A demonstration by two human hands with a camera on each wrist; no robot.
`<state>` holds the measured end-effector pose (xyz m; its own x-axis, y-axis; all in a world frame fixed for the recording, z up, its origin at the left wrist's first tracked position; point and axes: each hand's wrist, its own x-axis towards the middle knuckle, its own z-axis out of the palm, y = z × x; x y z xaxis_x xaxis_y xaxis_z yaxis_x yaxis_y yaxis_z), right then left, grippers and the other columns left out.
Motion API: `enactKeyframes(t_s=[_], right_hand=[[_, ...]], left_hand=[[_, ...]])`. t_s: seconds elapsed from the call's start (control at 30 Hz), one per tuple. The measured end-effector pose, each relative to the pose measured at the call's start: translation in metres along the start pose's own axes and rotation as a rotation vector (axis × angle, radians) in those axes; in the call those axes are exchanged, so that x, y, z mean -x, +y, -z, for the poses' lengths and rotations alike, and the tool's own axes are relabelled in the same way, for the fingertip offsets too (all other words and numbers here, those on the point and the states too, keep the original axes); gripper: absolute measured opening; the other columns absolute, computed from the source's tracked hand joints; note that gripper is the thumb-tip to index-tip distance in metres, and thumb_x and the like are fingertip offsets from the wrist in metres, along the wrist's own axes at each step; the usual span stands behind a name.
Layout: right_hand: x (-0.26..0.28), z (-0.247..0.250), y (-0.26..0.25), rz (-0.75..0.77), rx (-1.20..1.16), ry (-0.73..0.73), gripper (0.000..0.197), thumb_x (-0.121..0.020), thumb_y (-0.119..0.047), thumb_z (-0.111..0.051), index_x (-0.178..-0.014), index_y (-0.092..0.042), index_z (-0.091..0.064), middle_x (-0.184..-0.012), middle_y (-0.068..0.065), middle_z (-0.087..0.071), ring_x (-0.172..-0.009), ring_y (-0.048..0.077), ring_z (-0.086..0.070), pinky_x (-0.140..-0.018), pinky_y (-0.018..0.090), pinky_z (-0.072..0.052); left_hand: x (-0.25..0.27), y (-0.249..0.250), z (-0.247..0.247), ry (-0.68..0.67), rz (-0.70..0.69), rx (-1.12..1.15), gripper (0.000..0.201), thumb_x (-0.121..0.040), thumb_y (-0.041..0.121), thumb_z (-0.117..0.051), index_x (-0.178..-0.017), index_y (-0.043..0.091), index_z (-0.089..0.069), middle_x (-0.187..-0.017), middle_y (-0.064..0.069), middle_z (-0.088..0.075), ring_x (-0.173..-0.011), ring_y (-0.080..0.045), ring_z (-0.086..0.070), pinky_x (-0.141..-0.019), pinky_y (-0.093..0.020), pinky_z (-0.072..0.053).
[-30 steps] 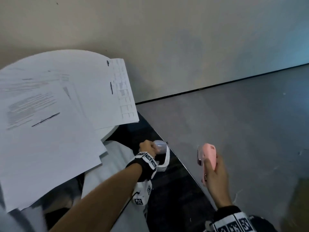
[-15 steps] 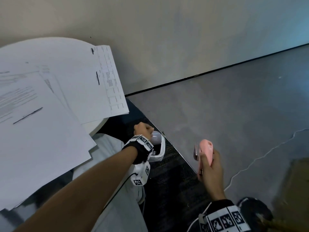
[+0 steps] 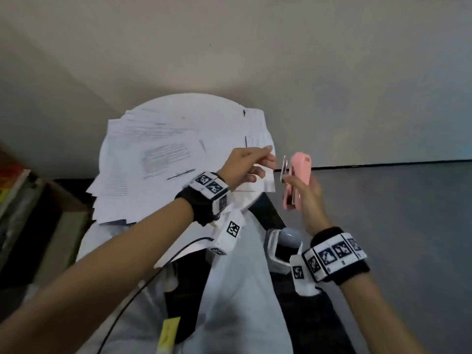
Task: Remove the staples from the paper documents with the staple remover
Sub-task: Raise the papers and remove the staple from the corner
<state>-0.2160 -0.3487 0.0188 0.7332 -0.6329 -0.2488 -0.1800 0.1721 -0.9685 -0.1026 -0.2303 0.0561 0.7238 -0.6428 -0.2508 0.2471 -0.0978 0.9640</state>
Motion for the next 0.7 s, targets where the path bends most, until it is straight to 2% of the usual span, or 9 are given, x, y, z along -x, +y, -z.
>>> enactKeyframes(t_s=[0.1,0.2,0.27,0.3,0.37,0.43,0.53,0.63,0.7], right_hand=[[-0.015,-0.048,-0.023,0.067,0.124,-0.027,0.034,-0.072,-0.02,-0.082,-0.096,-0.009,-0.06,-0.073,0.003,-0.059,-0.054,0.014,-0.054,-0.043,0.022,-0.043],[-0.034,-0.096,-0.032,0.109,0.291,-0.12,0.028,-0.069,-0.014,-0.084,-0.075,-0.014,-0.056,-0.063,0.001,-0.055,-0.048,0.014,-0.049,-0.046,0.025,-0.043],[-0.044,-0.13,-0.028,0.094,0.43,-0.192,0.029,-0.071,-0.011,-0.081,-0.069,-0.019,-0.054,-0.064,0.0,-0.056,-0.053,0.015,-0.052,-0.05,0.026,-0.043],[-0.049,-0.146,-0.023,0.069,0.483,-0.219,0.029,-0.071,-0.01,-0.08,-0.068,-0.019,-0.053,-0.064,0.0,-0.056,-0.054,0.015,-0.052,-0.05,0.026,-0.043],[-0.059,-0.173,-0.01,0.007,0.554,-0.255,0.03,-0.07,-0.009,-0.08,-0.065,-0.017,-0.052,-0.064,0.003,-0.056,-0.054,0.017,-0.052,-0.049,0.025,-0.042],[-0.065,-0.195,0.003,-0.028,0.627,-0.261,0.022,-0.07,-0.011,-0.08,-0.073,-0.011,-0.058,-0.073,0.008,-0.059,-0.061,0.022,-0.055,-0.05,0.026,-0.044],[-0.068,-0.215,0.015,0.003,0.705,-0.205,0.028,-0.071,-0.009,-0.078,-0.094,0.001,-0.067,-0.083,0.01,-0.06,-0.074,0.023,-0.058,-0.052,0.025,-0.044],[-0.071,-0.224,0.019,0.006,0.786,-0.174,0.034,-0.07,-0.015,-0.077,-0.099,-0.002,-0.066,-0.086,0.01,-0.062,-0.082,0.028,-0.063,-0.068,0.034,-0.055],[-0.072,-0.225,0.019,0.016,0.825,-0.142,0.036,-0.07,-0.011,-0.077,-0.102,-0.001,-0.065,-0.088,0.008,-0.06,-0.085,0.028,-0.063,-0.074,0.034,-0.054]], left_hand=[[0.035,0.012,0.063,0.109,-0.01,0.104,0.025,-0.092,0.035,-0.056,-0.078,0.016,-0.064,-0.064,0.007,-0.067,-0.044,-0.003,-0.052,-0.042,-0.013,-0.033],[0.052,-0.018,0.135,0.469,0.011,-0.153,0.018,-0.081,0.025,-0.072,-0.093,0.013,-0.066,-0.081,0.002,-0.067,-0.067,-0.007,-0.062,-0.063,-0.029,-0.049],[0.056,-0.045,0.169,0.698,0.209,-0.475,0.057,-0.072,0.029,-0.08,-0.117,0.005,-0.055,-0.114,-0.01,-0.056,-0.107,-0.024,-0.055,-0.092,-0.039,-0.045],[0.058,-0.055,0.178,0.782,0.323,-0.604,0.076,-0.068,0.034,-0.082,-0.125,0.0,-0.045,-0.127,-0.015,-0.045,-0.119,-0.032,-0.043,-0.099,-0.042,-0.039],[0.062,-0.068,0.184,0.882,0.455,-0.704,0.097,-0.06,0.042,-0.085,-0.129,-0.004,-0.034,-0.134,-0.019,-0.031,-0.126,-0.036,-0.031,-0.101,-0.045,-0.035],[0.058,-0.077,0.186,0.906,0.474,-0.676,0.1,-0.057,0.043,-0.087,-0.128,-0.003,-0.032,-0.136,-0.018,-0.028,-0.129,-0.035,-0.028,-0.103,-0.047,-0.034],[0.05,-0.085,0.185,0.92,0.437,-0.668,0.091,-0.06,0.038,-0.086,-0.127,0.002,-0.035,-0.136,-0.015,-0.027,-0.127,-0.034,-0.029,-0.102,-0.046,-0.035],[0.048,-0.093,0.181,0.926,0.341,-0.677,0.076,-0.068,0.028,-0.082,-0.13,0.013,-0.04,-0.135,-0.011,-0.029,-0.124,-0.031,-0.032,-0.098,-0.042,-0.035],[0.046,-0.097,0.179,0.943,0.286,-0.648,0.077,-0.07,0.023,-0.081,-0.134,0.016,-0.039,-0.136,-0.01,-0.029,-0.125,-0.03,-0.033,-0.099,-0.04,-0.034]])
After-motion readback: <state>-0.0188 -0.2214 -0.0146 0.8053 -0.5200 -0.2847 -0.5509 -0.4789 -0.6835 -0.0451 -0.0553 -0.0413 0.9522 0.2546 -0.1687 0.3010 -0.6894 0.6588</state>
